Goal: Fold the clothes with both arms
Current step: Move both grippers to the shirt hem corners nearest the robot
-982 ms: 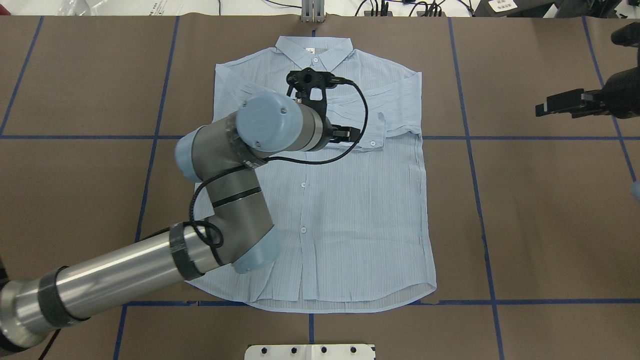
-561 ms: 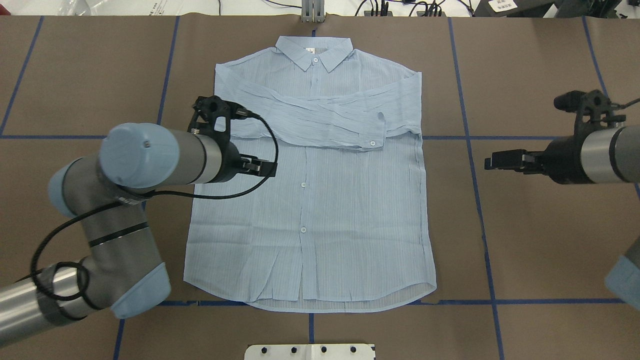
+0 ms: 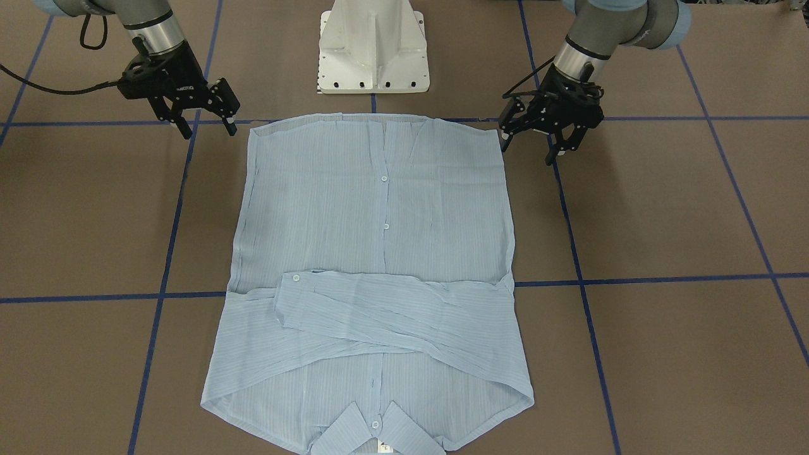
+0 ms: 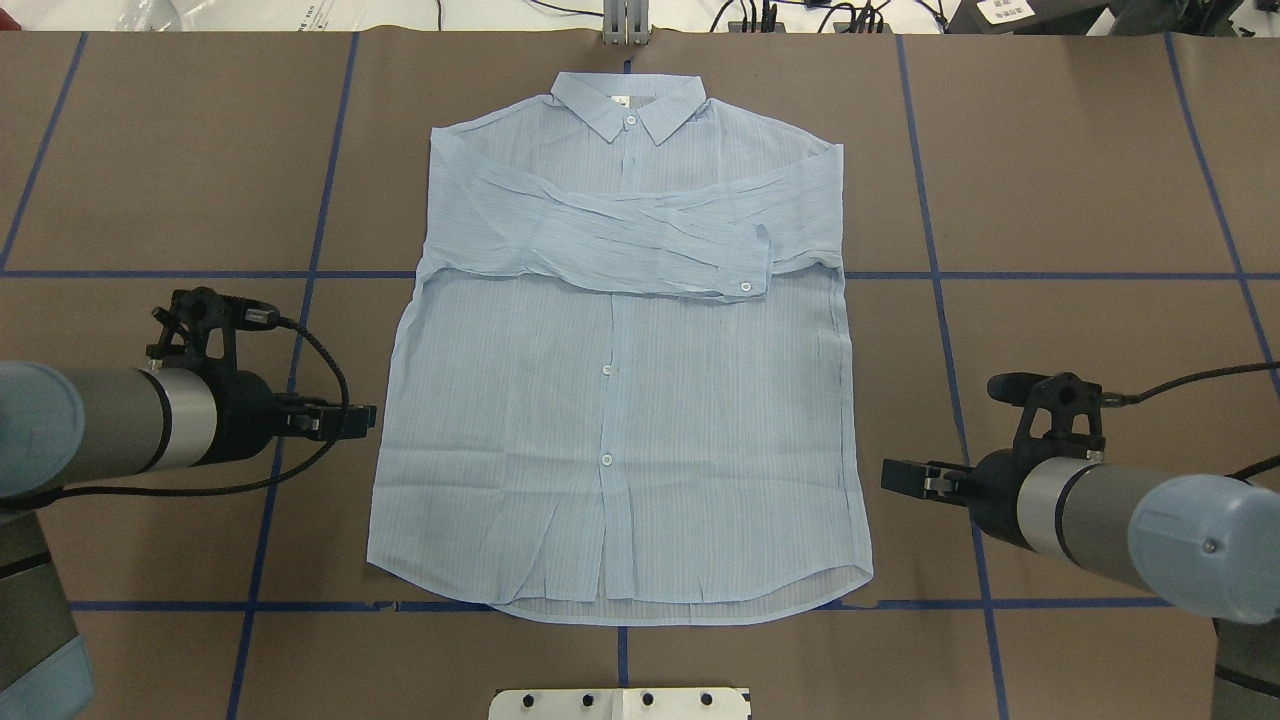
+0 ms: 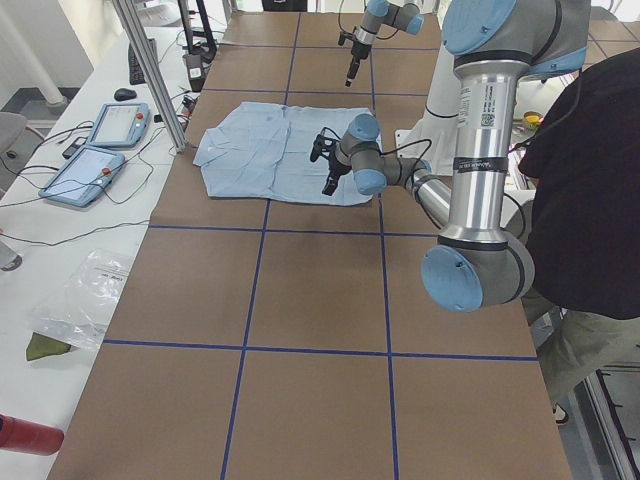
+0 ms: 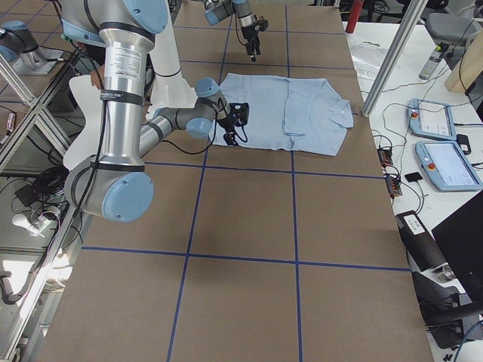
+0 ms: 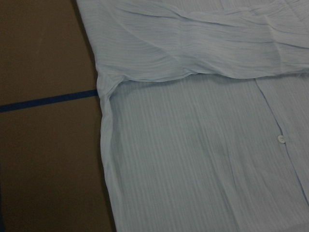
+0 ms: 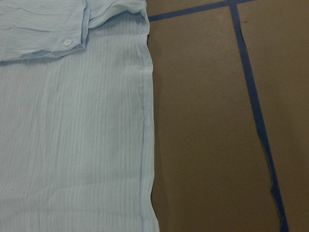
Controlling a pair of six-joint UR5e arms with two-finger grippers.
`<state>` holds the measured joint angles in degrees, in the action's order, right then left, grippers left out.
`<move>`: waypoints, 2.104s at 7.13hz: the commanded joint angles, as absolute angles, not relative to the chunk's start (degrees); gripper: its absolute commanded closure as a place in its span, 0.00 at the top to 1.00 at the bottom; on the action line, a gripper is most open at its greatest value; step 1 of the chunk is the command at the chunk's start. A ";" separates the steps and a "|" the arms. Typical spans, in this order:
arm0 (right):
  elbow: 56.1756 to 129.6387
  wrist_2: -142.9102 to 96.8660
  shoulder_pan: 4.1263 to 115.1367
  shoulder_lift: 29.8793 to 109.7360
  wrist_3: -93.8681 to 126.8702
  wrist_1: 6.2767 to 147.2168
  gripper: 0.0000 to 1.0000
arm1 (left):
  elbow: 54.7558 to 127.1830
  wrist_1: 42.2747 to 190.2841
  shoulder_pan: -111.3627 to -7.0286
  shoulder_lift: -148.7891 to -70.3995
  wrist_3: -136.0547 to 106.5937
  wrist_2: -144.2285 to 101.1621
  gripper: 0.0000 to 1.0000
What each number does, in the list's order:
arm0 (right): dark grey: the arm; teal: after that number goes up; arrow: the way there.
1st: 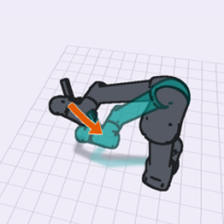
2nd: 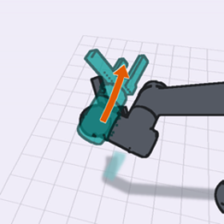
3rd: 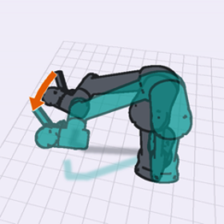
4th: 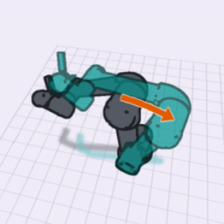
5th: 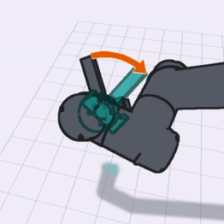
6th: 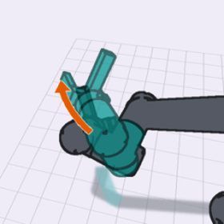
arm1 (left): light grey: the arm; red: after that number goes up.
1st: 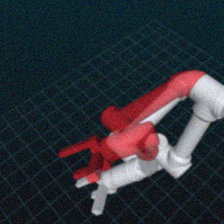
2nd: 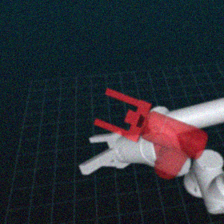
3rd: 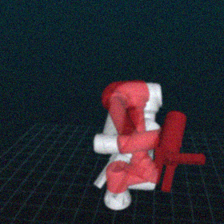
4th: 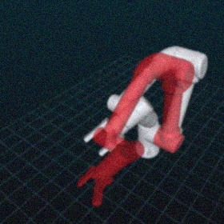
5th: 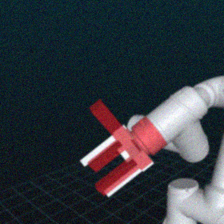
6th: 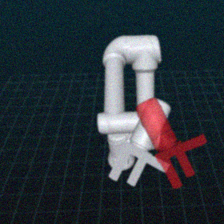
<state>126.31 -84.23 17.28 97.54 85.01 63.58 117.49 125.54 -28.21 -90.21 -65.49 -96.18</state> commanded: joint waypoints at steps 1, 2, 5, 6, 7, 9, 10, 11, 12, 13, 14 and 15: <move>126.56 -81.30 14.33 97.47 86.31 64.78 1.00 | 116.38 126.92 -20.00 -88.15 -75.98 -89.78 1.00; 126.56 -81.30 14.33 97.47 86.31 64.78 1.00 | 116.11 123.61 -17.34 -88.76 -79.85 -88.34 0.90; 126.39 -81.21 14.33 97.38 86.22 64.78 1.00 | 116.19 118.22 -14.34 -91.49 -80.33 -87.36 0.54; 126.39 -81.21 14.24 97.38 86.31 64.78 1.00 | 116.37 116.65 -13.80 -91.58 -80.33 -87.36 0.53; 126.30 -81.21 14.15 97.38 86.31 64.78 1.00 | 116.45 115.50 -12.75 -91.58 -80.33 -87.36 0.52; 126.21 -81.12 14.06 97.38 86.31 64.77 1.00 | 116.54 115.49 -12.04 -91.58 -80.33 -87.36 0.49; 126.04 -81.12 13.89 97.38 86.31 64.69 1.00 | 116.37 115.40 -11.34 -91.58 -80.33 -87.45 0.48; 126.04 -81.04 13.71 97.38 86.31 64.69 1.00 | 116.37 115.40 -11.08 -91.58 -80.33 -87.45 0.45; 125.95 -80.51 13.45 97.38 86.31 64.69 1.00 | 116.19 115.40 -11.07 -91.58 -80.42 -87.45 0.35; 125.95 -80.51 13.27 97.38 86.31 64.69 1.00 | 116.19 115.40 -10.90 -91.67 -80.42 -87.54 0.34; 125.86 -80.25 12.92 97.38 86.40 64.69 1.00 | 116.02 115.31 -10.72 -92.37 -80.33 -87.54 0.21; 125.86 -79.90 12.57 97.38 86.48 64.69 1.00 | 116.10 115.31 -10.72 -92.37 -80.42 -87.45 0.00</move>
